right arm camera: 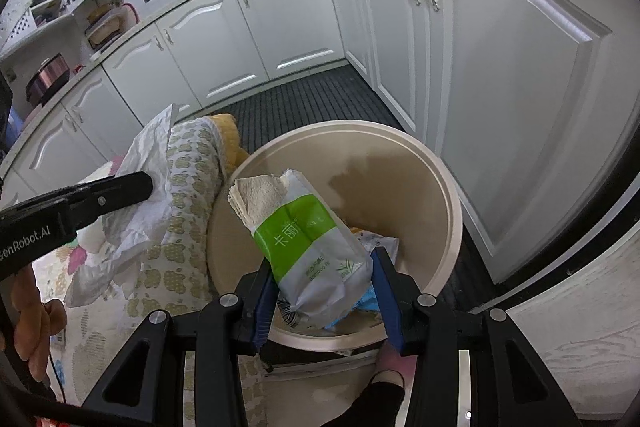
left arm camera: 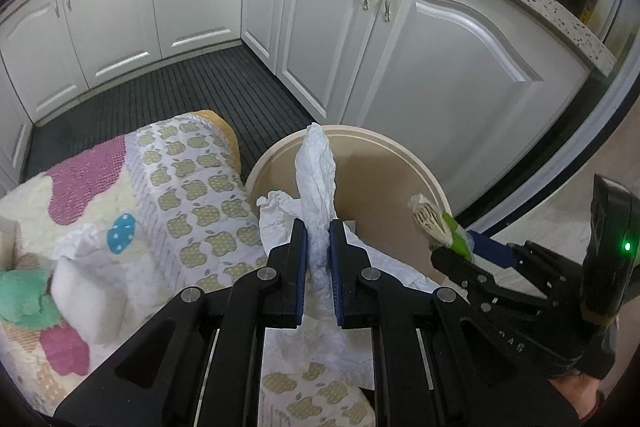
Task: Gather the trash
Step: 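Carry the tissue and green-labelled packet over the beige bucket and open both grippers, then move both open grippers back over the table trash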
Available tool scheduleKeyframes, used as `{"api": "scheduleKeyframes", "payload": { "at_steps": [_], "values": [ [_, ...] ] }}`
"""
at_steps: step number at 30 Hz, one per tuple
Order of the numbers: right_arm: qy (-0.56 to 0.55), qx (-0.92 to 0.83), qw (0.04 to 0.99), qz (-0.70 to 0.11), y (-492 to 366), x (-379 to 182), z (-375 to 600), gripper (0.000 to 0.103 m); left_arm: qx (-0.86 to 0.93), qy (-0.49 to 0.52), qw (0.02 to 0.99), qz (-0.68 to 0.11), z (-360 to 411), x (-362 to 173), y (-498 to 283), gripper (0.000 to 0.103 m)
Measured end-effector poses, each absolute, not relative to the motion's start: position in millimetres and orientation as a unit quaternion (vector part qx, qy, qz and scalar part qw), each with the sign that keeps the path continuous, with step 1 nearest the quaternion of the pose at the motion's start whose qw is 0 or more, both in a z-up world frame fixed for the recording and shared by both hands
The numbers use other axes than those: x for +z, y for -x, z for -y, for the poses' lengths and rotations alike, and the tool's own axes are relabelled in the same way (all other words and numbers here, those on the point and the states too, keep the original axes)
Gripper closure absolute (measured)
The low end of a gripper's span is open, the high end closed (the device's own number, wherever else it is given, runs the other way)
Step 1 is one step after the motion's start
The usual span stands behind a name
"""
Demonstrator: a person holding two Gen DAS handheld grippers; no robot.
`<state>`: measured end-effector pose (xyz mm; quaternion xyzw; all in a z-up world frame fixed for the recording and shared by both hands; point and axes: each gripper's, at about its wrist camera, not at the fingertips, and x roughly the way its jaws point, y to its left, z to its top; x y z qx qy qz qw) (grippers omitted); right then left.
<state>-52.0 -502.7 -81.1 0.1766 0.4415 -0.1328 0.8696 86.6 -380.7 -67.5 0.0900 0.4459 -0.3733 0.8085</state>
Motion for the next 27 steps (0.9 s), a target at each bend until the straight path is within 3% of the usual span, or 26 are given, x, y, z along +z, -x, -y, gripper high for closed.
{"api": "scheduleKeyframes", "payload": {
  "at_steps": [8, 9, 11, 13, 27],
  "values": [
    [-0.18, -0.158, 0.859, -0.451, 41.9, -94.8, 509.2, 0.058, -0.384, -0.057, 0.806, -0.448, 392.2, -72.0, -92.9, 0.092],
    [-0.183, -0.167, 0.857, -0.453, 39.7, -97.8, 511.4, 0.056, -0.387, -0.049, 0.804, -0.449, 392.7, -72.0, -93.9, 0.09],
    [-0.183, -0.179, 0.853, -0.455, 37.1, -101.8, 514.5, 0.051, -0.386, -0.04, 0.804, -0.451, 392.1, -71.5, -95.5, 0.069],
    [-0.186, -0.183, 0.849, -0.46, 35.4, -106.5, 517.0, 0.051, -0.387, -0.031, 0.803, -0.452, 388.6, -71.8, -96.0, 0.063],
    [-0.173, -0.173, 0.851, -0.465, 42.5, -97.3, 501.3, 0.05, -0.337, -0.062, 0.828, -0.444, 359.9, -67.8, -86.0, 0.062]
  ]
}}
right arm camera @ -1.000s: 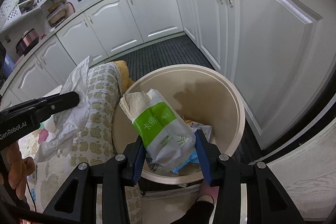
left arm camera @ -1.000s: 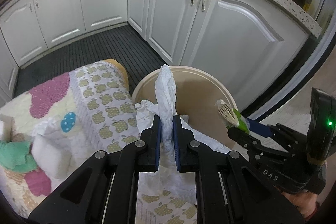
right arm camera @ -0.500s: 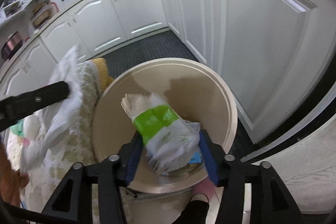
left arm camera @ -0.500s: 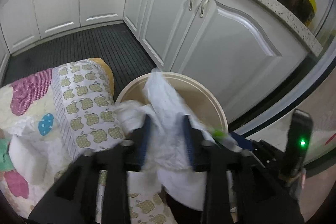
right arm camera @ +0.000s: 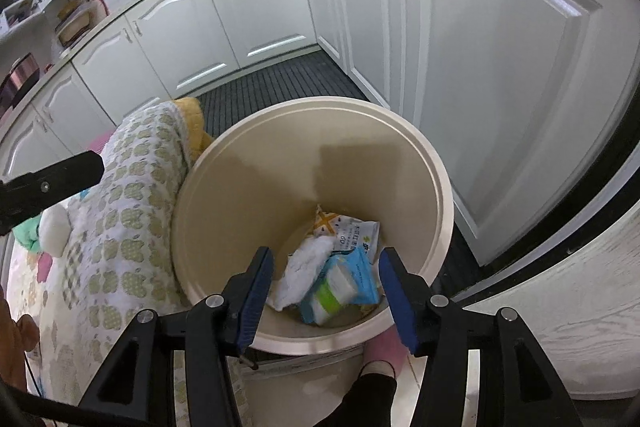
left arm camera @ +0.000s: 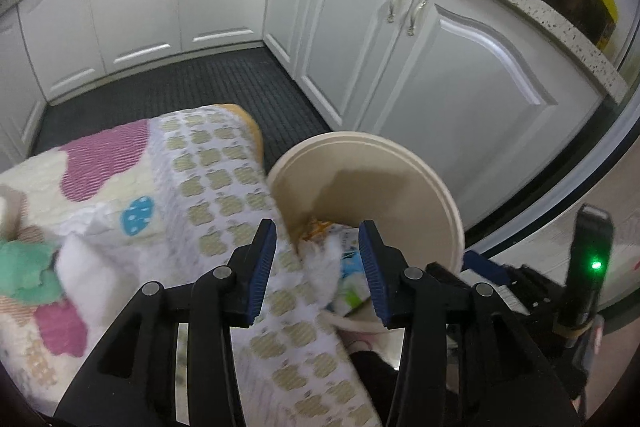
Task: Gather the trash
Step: 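Move both open grippers back over the table trash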
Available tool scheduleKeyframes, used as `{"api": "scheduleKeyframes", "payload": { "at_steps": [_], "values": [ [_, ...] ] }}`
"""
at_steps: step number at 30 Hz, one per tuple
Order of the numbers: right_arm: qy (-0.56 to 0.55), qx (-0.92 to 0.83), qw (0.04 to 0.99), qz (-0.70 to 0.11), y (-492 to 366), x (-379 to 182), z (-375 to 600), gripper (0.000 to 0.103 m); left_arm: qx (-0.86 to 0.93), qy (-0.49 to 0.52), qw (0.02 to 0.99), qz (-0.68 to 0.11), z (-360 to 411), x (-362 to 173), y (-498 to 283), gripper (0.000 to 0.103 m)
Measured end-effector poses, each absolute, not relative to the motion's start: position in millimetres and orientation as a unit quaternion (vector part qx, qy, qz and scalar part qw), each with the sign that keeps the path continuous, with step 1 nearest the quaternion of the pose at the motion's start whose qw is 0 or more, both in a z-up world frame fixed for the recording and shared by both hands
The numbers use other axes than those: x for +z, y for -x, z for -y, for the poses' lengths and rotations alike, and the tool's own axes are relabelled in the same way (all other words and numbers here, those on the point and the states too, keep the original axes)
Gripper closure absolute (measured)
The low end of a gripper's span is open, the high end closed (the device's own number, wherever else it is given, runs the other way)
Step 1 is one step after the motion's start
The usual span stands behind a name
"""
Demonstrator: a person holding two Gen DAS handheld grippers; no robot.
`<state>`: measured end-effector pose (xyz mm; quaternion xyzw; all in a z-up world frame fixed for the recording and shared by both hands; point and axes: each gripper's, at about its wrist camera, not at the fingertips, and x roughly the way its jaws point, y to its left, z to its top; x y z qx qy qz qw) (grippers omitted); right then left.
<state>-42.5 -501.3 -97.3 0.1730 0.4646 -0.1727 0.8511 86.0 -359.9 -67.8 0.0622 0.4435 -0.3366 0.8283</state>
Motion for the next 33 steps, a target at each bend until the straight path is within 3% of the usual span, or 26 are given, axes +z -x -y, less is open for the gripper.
{"api": "scheduleKeyframes", "payload": {
  "at_steps": [3, 5, 7, 33],
  "values": [
    [-0.165, -0.161, 0.858, -0.459, 44.0, -88.3, 487.3, 0.049, -0.328, -0.07, 0.834, -0.437, 348.8, -64.8, -80.1, 0.062],
    [-0.161, -0.154, 0.861, -0.456, 44.6, -84.7, 478.7, 0.038, -0.324, -0.072, 0.838, -0.434, 340.5, -62.8, -76.0, 0.062],
    [-0.154, -0.147, 0.868, -0.449, 46.0, -78.2, 468.3, 0.035, -0.32, -0.074, 0.84, -0.432, 329.8, -61.0, -71.6, 0.062],
    [-0.121, -0.071, 0.887, -0.44, 28.4, -47.6, 382.2, 0.034, -0.315, -0.088, 0.804, -0.498, 203.2, -107.9, 13.2, 0.062]
  ]
}}
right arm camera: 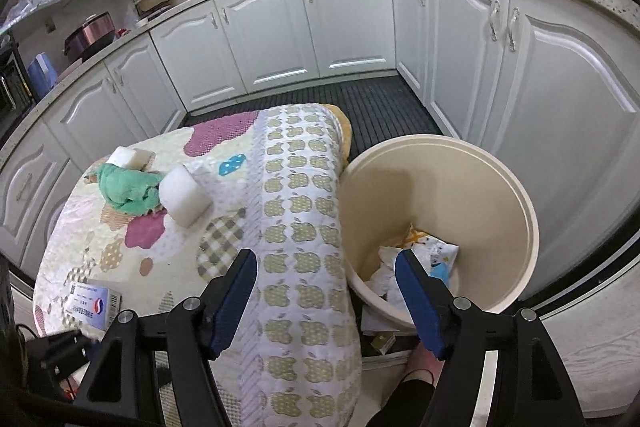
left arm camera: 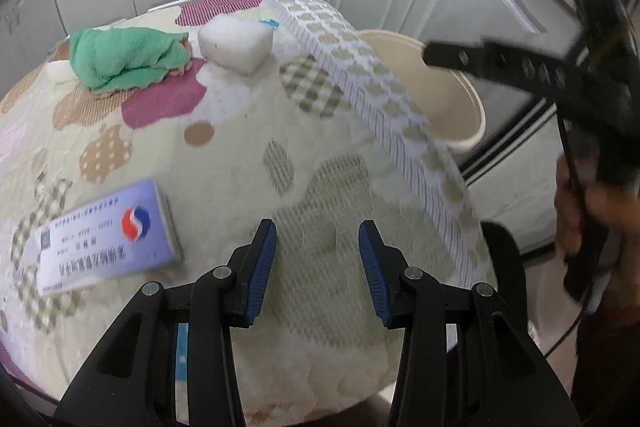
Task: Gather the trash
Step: 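Move both open grippers back over the table trash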
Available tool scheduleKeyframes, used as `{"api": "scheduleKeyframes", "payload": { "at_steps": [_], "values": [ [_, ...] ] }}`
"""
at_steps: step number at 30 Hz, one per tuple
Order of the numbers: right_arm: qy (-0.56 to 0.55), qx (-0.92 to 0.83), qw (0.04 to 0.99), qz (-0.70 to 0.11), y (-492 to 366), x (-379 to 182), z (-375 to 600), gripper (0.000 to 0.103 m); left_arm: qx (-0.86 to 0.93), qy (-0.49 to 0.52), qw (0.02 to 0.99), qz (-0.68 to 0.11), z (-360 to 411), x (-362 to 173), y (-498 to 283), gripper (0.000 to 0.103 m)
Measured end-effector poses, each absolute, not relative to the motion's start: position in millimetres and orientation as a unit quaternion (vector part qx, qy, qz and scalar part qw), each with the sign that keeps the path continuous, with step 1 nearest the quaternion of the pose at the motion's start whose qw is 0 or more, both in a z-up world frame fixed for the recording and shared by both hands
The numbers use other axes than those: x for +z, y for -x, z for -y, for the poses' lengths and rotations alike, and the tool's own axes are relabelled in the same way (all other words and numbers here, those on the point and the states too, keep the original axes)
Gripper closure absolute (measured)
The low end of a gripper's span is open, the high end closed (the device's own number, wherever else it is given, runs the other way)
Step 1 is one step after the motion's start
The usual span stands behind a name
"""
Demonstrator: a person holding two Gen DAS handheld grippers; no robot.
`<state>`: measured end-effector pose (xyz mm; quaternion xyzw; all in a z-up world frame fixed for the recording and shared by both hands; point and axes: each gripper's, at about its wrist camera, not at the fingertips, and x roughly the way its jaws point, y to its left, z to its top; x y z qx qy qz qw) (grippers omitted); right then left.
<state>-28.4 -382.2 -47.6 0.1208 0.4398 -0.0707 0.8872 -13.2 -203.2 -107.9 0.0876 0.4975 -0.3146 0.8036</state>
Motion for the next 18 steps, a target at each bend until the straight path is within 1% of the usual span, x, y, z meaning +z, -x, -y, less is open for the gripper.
{"api": "scheduleKeyframes", "payload": {
  "at_steps": [5, 13, 18],
  "values": [
    [-0.113, -0.064, 0.887, -0.443, 25.9, -47.0, 373.8, 0.033, -0.297, -0.101, 0.812, -0.492, 191.7, -112.5, 2.5, 0.062],
    [-0.111, -0.059, 0.888, -0.442, 21.6, -43.9, 364.2, 0.033, -0.226, -0.04, 0.851, -0.473, 144.8, -107.1, -76.8, 0.062],
    [-0.103, -0.048, 0.889, -0.444, 14.1, -42.5, 350.4, 0.033, -0.198, 0.006, 0.855, -0.48, 105.8, -102.7, -119.7, 0.062]
  ]
}}
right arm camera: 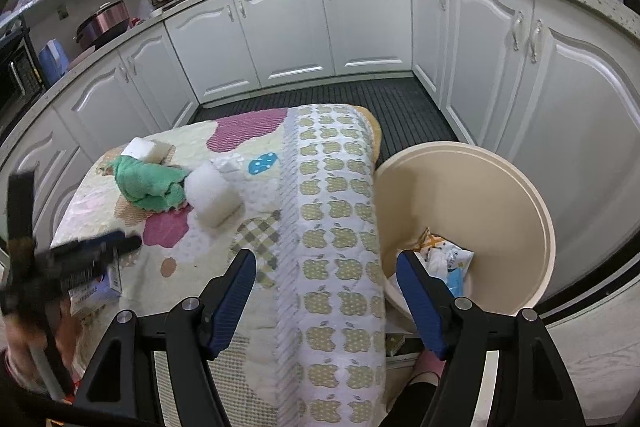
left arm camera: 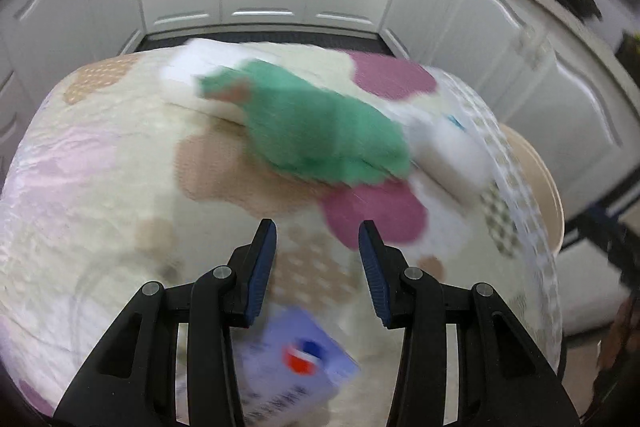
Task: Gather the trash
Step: 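Move both open grippers back over the table trash, then grasp the white medicine box with the left gripper while the right grasps the white sponge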
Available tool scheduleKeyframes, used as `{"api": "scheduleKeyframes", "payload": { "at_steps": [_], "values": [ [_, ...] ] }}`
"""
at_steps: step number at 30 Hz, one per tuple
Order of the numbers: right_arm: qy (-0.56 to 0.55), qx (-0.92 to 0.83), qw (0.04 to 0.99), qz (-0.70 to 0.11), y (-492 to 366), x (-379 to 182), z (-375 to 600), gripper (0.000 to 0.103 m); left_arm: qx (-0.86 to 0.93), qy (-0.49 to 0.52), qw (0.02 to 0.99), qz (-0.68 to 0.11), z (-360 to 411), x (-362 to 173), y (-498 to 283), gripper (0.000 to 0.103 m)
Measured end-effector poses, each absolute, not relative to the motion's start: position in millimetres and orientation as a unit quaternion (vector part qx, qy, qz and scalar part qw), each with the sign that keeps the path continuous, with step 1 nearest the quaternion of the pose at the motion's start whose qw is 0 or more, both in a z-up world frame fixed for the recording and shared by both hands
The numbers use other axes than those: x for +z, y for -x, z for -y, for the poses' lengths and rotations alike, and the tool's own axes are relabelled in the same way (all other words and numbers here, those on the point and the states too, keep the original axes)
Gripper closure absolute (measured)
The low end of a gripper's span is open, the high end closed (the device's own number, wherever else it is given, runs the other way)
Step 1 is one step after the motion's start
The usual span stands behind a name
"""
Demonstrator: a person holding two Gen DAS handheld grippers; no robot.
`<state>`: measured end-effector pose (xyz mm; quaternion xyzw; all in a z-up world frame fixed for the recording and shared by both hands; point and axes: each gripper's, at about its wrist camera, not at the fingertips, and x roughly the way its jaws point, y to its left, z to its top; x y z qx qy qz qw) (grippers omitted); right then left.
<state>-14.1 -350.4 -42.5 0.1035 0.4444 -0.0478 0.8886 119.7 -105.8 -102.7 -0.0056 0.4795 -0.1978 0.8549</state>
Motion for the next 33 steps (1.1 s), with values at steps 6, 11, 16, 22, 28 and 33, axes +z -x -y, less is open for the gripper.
{"api": "scheduleKeyframes", "payload": {
  "at_steps": [6, 11, 16, 22, 28, 33],
  "values": [
    [-0.099, -0.024, 0.89, -0.444, 2.0, -41.4, 330.4, 0.03, -0.226, 0.04, 0.85, -0.474, 69.1, -74.8, -106.8, 0.048],
    [-0.095, 0.007, 0.885, -0.455, -14.5, -47.1, 308.2, 0.028, -0.278, -0.009, 0.835, -0.475, 62.2, -67.4, -80.8, 0.036],
    [-0.084, 0.027, 0.88, -0.466, -23.9, -53.6, 291.9, 0.028, -0.313, -0.099, 0.812, -0.482, 64.5, -83.8, -63.1, 0.033],
    [-0.073, 0.039, 0.877, -0.474, -34.9, -59.0, 283.1, 0.028, -0.321, -0.175, 0.799, -0.477, 72.7, -103.4, -60.1, 0.033],
    [-0.036, 0.046, 0.869, -0.492, -68.9, -70.9, 271.3, 0.026, -0.311, -0.199, 0.793, -0.484, 83.8, -120.9, -70.7, 0.033],
    [-0.019, 0.055, 0.864, -0.501, -99.5, -84.2, 266.3, 0.026, -0.285, -0.16, 0.803, -0.499, 80.3, -122.7, -89.7, 0.039]
  ]
}}
